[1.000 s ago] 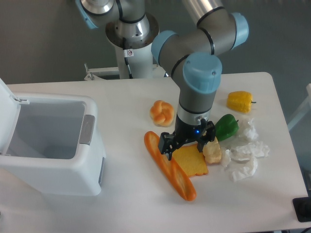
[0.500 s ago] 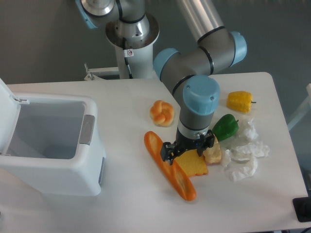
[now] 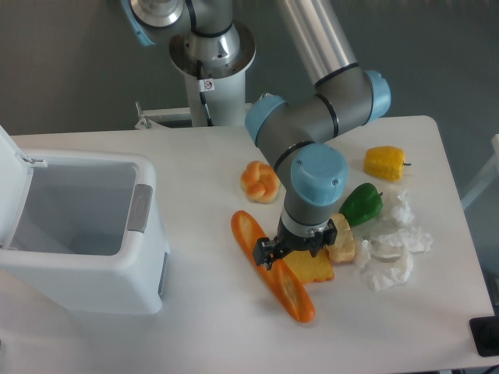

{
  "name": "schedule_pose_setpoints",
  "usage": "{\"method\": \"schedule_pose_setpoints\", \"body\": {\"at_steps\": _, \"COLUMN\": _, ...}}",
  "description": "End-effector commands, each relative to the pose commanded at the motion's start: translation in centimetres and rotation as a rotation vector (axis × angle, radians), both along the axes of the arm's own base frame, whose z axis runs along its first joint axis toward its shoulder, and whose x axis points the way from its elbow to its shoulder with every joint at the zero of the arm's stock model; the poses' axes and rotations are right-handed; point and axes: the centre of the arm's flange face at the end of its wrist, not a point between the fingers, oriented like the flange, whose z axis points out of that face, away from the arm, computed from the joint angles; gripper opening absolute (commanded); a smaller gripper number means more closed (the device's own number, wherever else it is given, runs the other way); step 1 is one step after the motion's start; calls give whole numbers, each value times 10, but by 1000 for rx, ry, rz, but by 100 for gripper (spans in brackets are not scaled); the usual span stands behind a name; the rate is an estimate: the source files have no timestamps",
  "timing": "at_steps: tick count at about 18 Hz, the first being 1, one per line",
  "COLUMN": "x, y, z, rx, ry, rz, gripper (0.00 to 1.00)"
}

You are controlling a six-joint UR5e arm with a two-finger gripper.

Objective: Pick up the long bread
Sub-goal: 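Lower the gripper onto the long orange bread and close on it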

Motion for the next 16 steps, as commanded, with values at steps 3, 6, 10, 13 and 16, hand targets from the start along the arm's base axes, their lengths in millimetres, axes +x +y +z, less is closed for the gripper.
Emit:
{"method": "schedule_pose_setpoints", "body": {"at_steps": 3, "x": -3, "y": 3, "z": -12, "rx": -8, "ry": -14, "rz": 23, "gripper": 100}}
{"method": "schedule_pose_setpoints", "body": {"at_steps": 6, "x": -11, "y": 9, "z": -23, "rx": 0, "ry": -4, "rz": 57, "gripper": 100}}
{"method": "schedule_pose_setpoints", "body": {"at_steps": 10, "x": -13, "y": 11, "z": -33, "rx": -3, "ry": -8, "rz": 53, "gripper": 100}}
{"method": "schedule_pose_setpoints", "body": {"at_steps": 13, "x": -14, "y": 12, "z": -43, "rx": -12, "ry": -16, "rz": 49, "gripper": 100}}
{"method": "schedule_pose_setpoints", "body": {"at_steps": 16, "x": -15, "y": 14, "z": -55, "rx": -21, "ry": -30, "rz": 46, "gripper": 100}}
